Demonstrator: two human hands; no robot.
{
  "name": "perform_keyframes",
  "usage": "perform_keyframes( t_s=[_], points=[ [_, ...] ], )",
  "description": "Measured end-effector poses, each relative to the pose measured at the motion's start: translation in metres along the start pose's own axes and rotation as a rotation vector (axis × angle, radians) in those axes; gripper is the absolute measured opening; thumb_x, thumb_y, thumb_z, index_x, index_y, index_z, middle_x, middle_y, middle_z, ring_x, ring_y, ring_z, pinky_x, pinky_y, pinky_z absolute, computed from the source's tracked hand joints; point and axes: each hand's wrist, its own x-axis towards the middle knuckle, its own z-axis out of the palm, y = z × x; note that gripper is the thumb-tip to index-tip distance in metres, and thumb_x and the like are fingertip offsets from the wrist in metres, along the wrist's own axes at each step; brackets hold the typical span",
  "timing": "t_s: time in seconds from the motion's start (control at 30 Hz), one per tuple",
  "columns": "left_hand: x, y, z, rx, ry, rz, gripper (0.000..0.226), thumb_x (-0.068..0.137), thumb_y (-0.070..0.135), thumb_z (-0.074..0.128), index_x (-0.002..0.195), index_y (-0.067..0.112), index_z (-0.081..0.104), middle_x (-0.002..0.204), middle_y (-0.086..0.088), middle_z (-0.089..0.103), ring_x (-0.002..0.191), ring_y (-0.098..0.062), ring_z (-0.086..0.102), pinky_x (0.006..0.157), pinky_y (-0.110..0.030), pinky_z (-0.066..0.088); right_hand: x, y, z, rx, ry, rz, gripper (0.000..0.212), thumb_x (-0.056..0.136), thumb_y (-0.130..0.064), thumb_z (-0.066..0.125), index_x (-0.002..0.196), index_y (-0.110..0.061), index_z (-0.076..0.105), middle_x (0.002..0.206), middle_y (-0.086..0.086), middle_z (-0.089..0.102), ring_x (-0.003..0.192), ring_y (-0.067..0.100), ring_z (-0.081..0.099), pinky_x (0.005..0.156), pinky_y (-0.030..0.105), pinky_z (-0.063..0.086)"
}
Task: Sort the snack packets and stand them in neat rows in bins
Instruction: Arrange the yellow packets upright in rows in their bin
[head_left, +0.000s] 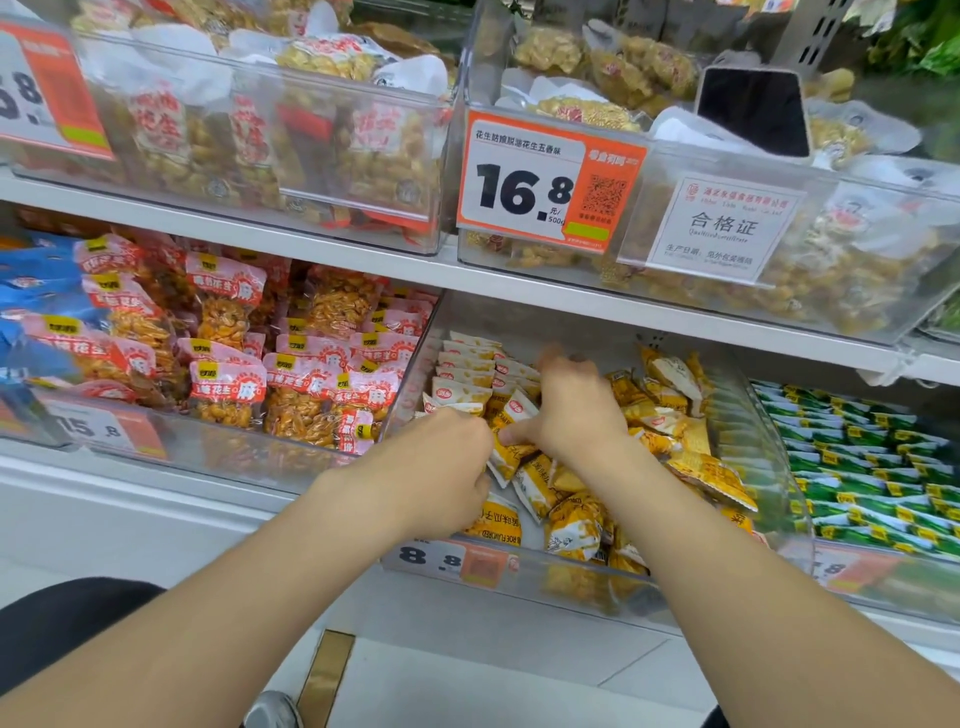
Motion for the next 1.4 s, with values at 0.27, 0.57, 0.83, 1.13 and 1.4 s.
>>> perform_keyframes(
  t_s=[0.27,0.57,0.83,1.13,1.4],
  points=[
    [0.002,0.006,-0.002,0.028,-0.002,0.008,0.030,0.096,0.016,0.053,0.069,0.018,0.040,0.077,-0.006,0.049,0.078,-0.030,0.058,0.064,-0.041,0.050,-0.002,-0.004,0.005,-0.132,-0.051,-0.099,0.057,0.062,-0.065,0.089,0.084,-0.024,0.057,0.093,0.000,0.063,0.105,0.031,0.063,0.090,0.043,0.047],
    [0.005,0.008,-0.002,0.094,-0.043,0.001,0.038,0.097,0.006,0.052,0.070,0.022,0.030,0.080,-0.003,0.041,0.078,-0.026,0.052,0.061,-0.035,0.041,0.007,-0.004,0.001,-0.166,-0.047,-0.311,0.057,0.084,-0.037,0.086,0.137,-0.031,0.066,0.134,0.004,0.065,0.122,0.032,0.062,0.094,0.046,0.057],
    [0.005,0.007,-0.002,0.110,-0.074,0.009,0.025,0.096,0.006,0.051,0.075,0.017,0.043,0.091,-0.009,0.051,0.085,-0.029,0.058,0.063,-0.038,0.048,0.003,-0.004,-0.008,0.019,0.095,-0.157,0.106,0.056,-0.034,0.104,0.137,-0.020,0.038,0.122,0.012,0.054,0.103,0.041,0.064,0.081,0.048,0.059],
    [0.004,0.007,-0.005,0.113,-0.128,0.024,0.029,0.095,0.005,0.052,0.075,0.020,0.036,0.090,-0.006,0.045,0.088,-0.029,0.055,0.071,-0.042,0.052,0.012,0.005,0.003,0.102,0.022,-0.352,0.051,0.082,-0.004,0.083,0.119,-0.033,0.065,0.092,-0.011,0.069,0.094,0.017,0.064,0.089,0.039,0.055],
    [0.004,0.007,-0.007,0.097,-0.131,0.027,0.026,0.095,0.005,0.051,0.075,0.018,0.042,0.092,-0.009,0.051,0.085,-0.027,0.057,0.068,-0.041,0.053,0.010,-0.002,0.010,-0.063,0.091,-0.346,0.043,0.075,-0.026,0.092,0.104,-0.026,0.060,0.107,-0.001,0.064,0.099,0.026,0.063,0.072,0.033,0.048]
  ],
)
